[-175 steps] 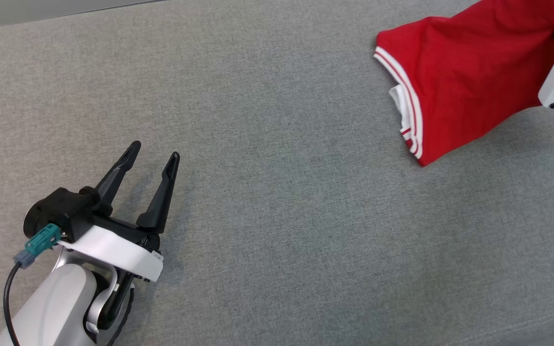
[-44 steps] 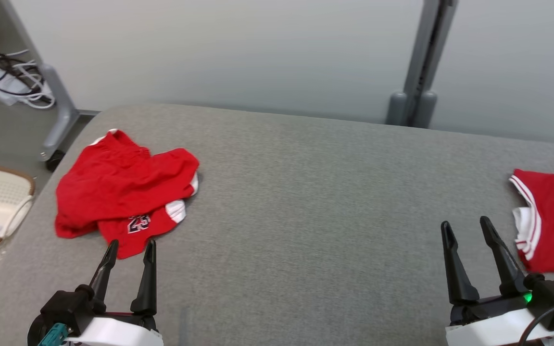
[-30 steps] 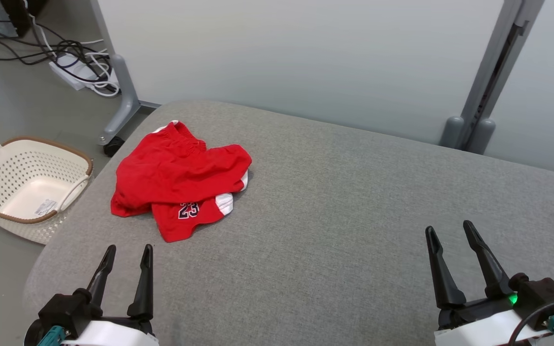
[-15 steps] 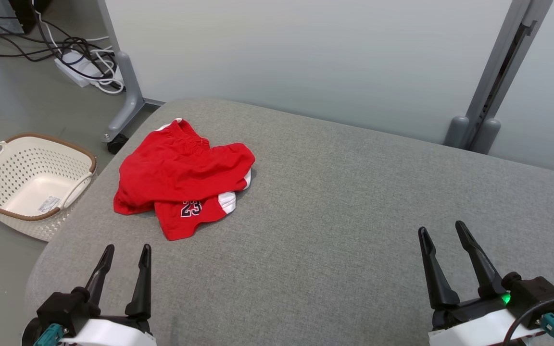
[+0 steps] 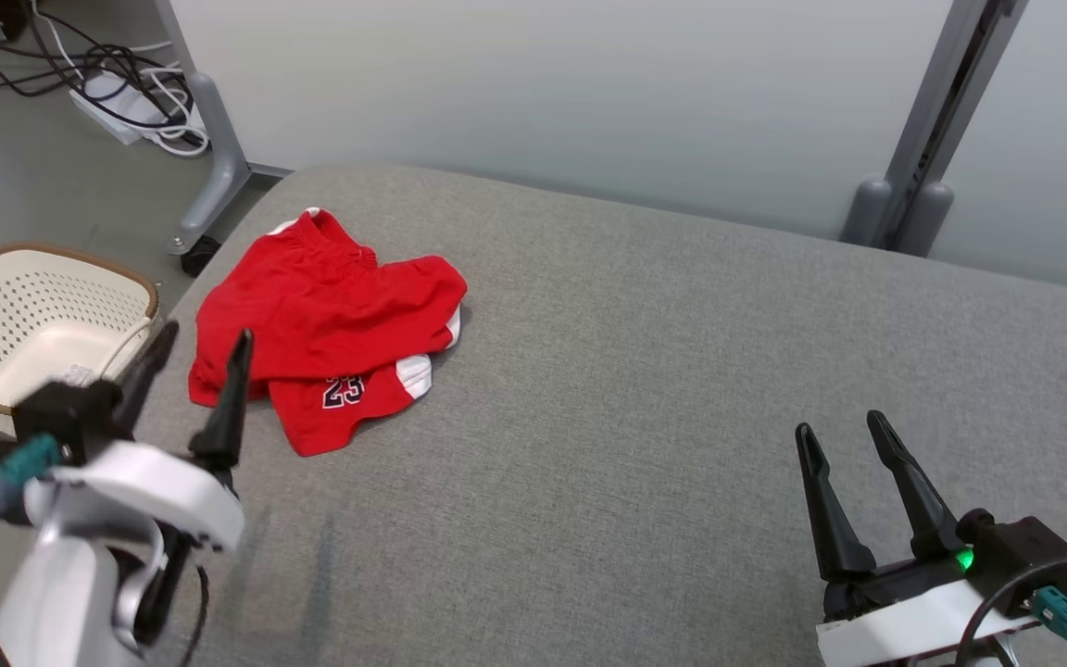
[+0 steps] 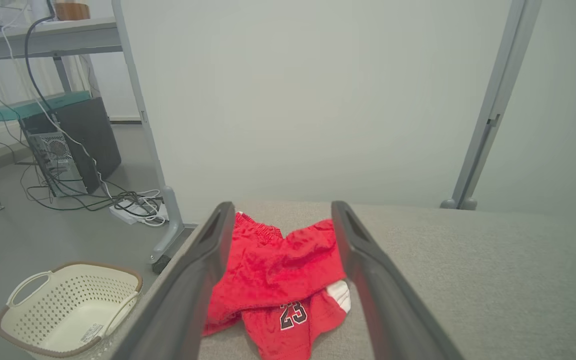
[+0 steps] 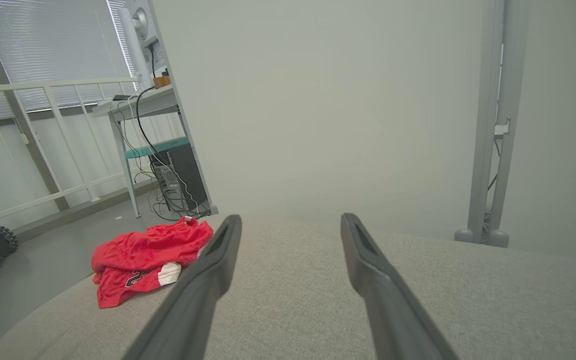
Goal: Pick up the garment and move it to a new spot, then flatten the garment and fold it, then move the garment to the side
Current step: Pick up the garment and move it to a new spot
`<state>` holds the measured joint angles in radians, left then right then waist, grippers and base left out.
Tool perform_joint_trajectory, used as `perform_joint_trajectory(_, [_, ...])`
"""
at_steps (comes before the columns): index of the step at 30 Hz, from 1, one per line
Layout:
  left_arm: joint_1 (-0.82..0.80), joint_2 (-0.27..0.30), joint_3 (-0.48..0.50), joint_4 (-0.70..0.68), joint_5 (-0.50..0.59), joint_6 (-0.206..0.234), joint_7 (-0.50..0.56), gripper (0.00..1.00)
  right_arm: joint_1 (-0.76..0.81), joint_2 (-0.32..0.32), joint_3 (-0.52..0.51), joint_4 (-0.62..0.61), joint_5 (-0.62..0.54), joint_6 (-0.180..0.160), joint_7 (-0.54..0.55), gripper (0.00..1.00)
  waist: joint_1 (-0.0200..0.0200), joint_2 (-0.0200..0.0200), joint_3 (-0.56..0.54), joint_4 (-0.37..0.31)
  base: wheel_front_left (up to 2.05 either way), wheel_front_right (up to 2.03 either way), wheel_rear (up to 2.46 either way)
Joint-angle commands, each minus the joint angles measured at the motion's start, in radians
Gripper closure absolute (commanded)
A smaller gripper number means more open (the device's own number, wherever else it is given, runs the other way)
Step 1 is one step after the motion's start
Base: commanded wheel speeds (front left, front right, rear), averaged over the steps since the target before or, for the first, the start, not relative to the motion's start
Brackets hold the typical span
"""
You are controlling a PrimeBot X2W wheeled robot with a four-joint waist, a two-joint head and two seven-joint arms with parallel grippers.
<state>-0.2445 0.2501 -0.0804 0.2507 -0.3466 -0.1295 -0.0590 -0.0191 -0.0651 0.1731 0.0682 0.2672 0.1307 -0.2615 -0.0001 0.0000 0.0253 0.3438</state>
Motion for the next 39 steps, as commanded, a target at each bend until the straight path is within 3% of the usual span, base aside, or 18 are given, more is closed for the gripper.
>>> perform_joint_trajectory(1, [-0.044,0.016,-0.01,-0.001,-0.023,-0.002,0.029,0.0,-0.016,-0.001,0.001,0.003,-0.004,0.0,-0.004,0.0,0.0001,0.0,0.023,-0.016,0.0,0.0,0.0])
perform_joint_trajectory(7, [-0.17,0.071,-0.049,0.034,-0.135,-0.002,0.171,0.0,-0.053,0.004,0.008,0.008,-0.007,0.0,-0.004,0.0,0.0001,0.0,0.08,-0.055,0.0,0.0,0.0])
perform_joint_trajectory(18, [-0.434,0.211,-0.189,0.237,-0.452,-0.002,0.505,0.0,-0.158,0.01,0.035,0.011,-0.026,0.0,-0.004,0.0,0.0001,0.0,0.219,-0.153,0.0,0.0,0.0])
perform_joint_trajectory(25, [-0.555,0.29,-0.288,0.385,-0.522,-0.002,0.563,0.0,-0.214,0.012,0.053,-0.005,-0.035,0.0,-0.004,0.0,0.0001,0.0,0.284,-0.234,0.0,0.0,0.0])
perform_joint_trajectory(31, [-0.621,0.306,-0.295,0.526,-0.615,-0.002,0.622,0.0,-0.244,0.012,0.065,-0.023,-0.022,0.0,-0.004,0.0,0.0001,0.0,0.328,-0.304,0.0,0.0,0.0])
perform_joint_trajectory(39, [-0.672,0.332,-0.314,0.666,-0.654,-0.002,0.662,0.0,-0.263,0.012,0.107,-0.062,0.0,0.0,-0.004,0.0,0.0001,0.0,0.368,-0.387,0.0,0.0,0.0])
